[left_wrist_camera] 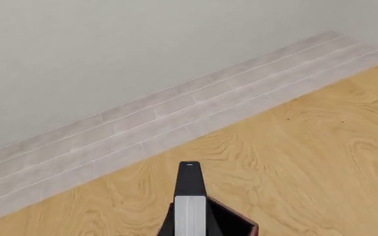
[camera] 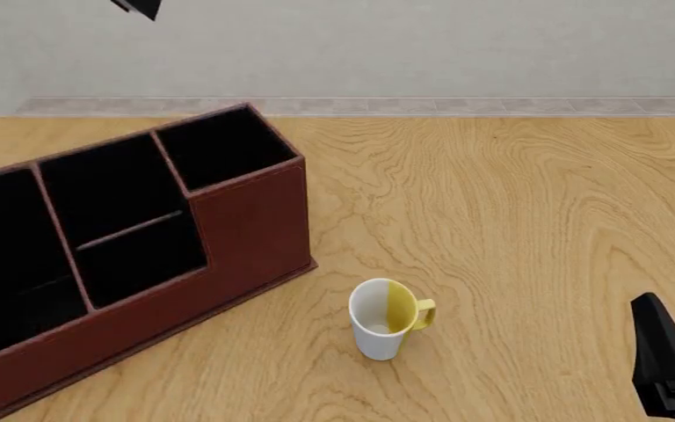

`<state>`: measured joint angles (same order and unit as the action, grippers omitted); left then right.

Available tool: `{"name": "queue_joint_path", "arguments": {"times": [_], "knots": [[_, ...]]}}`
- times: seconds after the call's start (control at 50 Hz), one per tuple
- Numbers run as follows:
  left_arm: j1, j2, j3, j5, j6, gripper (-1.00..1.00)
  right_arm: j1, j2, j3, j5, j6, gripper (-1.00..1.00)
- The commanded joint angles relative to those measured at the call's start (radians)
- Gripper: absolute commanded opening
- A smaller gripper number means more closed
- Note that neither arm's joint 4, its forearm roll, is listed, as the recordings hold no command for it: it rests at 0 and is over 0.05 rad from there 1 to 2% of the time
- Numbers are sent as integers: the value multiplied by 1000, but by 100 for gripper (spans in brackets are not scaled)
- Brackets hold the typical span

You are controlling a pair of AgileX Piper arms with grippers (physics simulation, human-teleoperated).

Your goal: Pick up the book and place it in the right compartment of the caddy.

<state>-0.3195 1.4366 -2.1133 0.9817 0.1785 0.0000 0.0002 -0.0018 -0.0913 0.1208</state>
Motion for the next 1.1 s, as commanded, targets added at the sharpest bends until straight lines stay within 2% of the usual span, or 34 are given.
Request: {"name": "queue_joint_path", "arguments": {"times": [0.02, 0.06, 0.08, 0.1, 0.22, 0.26, 0.28, 0.3, 0.32, 0.34, 0.5, 0.52, 0.6, 0.66, 0.7, 0.74, 0.78, 0.82, 0.92, 1.1], "knots": [[68, 49, -23, -15, 32, -100, -4, 0, 1, 1, 0, 100], [73, 52, -28, -20, 41, -100, -5, 0, 1, 1, 1, 100], [96, 93, -92, 16, 4, -100, -5, 0, 1, 2, 1, 100], [100, 99, -93, 14, 24, -100, -5, 0, 1, 4, 1, 100], [113, 147, -161, 57, 17, -100, -1, 0, 1, 3, 2, 100], [110, 159, -144, 81, 30, -100, 0, 0, 1, 4, 1, 100], [143, 171, -127, 83, 78, -100, -1, 0, 1, 3, 3, 100], [130, 165, -123, 79, 54, -100, -2, 0, 1, 3, 3, 100], [140, 173, -115, 92, 72, -100, -2, 0, 1, 3, 2, 100], [131, 163, -110, 82, 59, -100, -2, 0, 1, 3, 3, 100], [143, 231, -235, 203, 48, -100, -1, 0, 1, 2, 3, 100], [139, 229, -226, 210, 79, -100, -1, 0, 1, 2, 4, 100], [98, 217, -208, 238, 83, -100, 2, 0, 1, 3, 3, 100], [103, 214, -196, 237, 104, -100, 3, 0, 1, 3, 4, 100], [88, 211, -190, 238, 99, -100, 4, 0, 1, 2, 4, 100], [109, 222, -200, 238, 85, -100, 4, 0, 1, 2, 4, 100], [92, 218, -169, 238, 112, -100, 7, 0, 1, 0, 5, 100], [74, 231, -172, 238, 82, -100, 5, 0, 1, 0, 5, 100], [74, 254, -180, 238, 110, -100, 4, 0, 1, 0, 9, 100], [52, 295, -220, 238, 78, -100, 1, 0, 2, 2, 9, 100]]}}
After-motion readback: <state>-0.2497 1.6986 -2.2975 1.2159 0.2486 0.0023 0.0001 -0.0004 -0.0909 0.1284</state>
